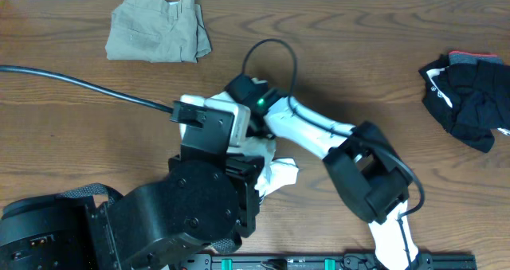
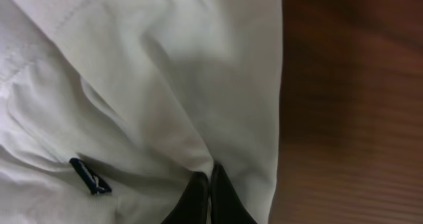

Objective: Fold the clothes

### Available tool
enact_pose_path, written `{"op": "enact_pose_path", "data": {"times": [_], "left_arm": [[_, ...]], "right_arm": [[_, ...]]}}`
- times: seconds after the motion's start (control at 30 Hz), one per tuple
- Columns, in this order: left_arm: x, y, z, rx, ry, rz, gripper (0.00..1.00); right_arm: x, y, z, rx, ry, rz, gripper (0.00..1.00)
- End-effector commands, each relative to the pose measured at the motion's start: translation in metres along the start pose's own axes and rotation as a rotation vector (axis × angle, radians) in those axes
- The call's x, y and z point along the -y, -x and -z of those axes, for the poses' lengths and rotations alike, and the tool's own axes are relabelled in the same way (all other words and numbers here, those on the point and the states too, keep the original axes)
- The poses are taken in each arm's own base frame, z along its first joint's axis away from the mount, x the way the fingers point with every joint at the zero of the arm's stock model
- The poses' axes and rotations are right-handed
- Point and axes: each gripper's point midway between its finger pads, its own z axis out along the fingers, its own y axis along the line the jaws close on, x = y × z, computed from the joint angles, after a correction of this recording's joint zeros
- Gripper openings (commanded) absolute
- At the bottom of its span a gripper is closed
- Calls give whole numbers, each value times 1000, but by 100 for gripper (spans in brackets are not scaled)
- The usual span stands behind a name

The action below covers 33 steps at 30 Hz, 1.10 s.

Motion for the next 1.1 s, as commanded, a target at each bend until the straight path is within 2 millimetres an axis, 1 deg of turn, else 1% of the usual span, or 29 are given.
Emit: {"op": "enact_pose_path", "data": {"times": [0.0, 0.03, 0.13, 0.23, 0.3, 0.37, 0.47, 0.57, 0.7, 0.83, 0.9, 1.07], "left_arm": [[-27, 5, 1, 50, 138, -28, 7], [-30, 7, 0, 62, 158, -32, 7], [-40, 11, -6, 94, 227, -45, 7], [-54, 12, -16, 99, 308, -14, 7], [-67, 11, -26, 86, 377, 0, 7], [-85, 10, -38, 69, 462, 35, 7], [-110, 9, -55, 47, 578, 89, 7], [-135, 12, -73, 29, 677, 133, 7], [-169, 19, -96, 19, 793, 208, 7], [-205, 28, -113, 5, 894, 287, 7], [-219, 33, -121, -3, 925, 307, 7], [-243, 52, -141, 5, 949, 309, 6]], "right_arm": [[53, 7, -15, -28, -129, -85, 1], [62, 7, -16, -37, -141, -103, 1], [99, 10, -16, -65, -210, -188, 1], [132, 10, -14, -98, -257, -250, 1], [153, 8, -12, -122, -285, -308, 1], [173, 7, -8, -142, -304, -364, 1], [195, 6, -1, -159, -322, -411, 1], [210, 7, 10, -160, -343, -443, 1], [225, 11, 32, -131, -357, -502, 1], [230, 16, 61, -92, -342, -526, 1], [230, 16, 76, -78, -336, -529, 1], [233, 10, 110, -54, -337, -551, 1]]}}
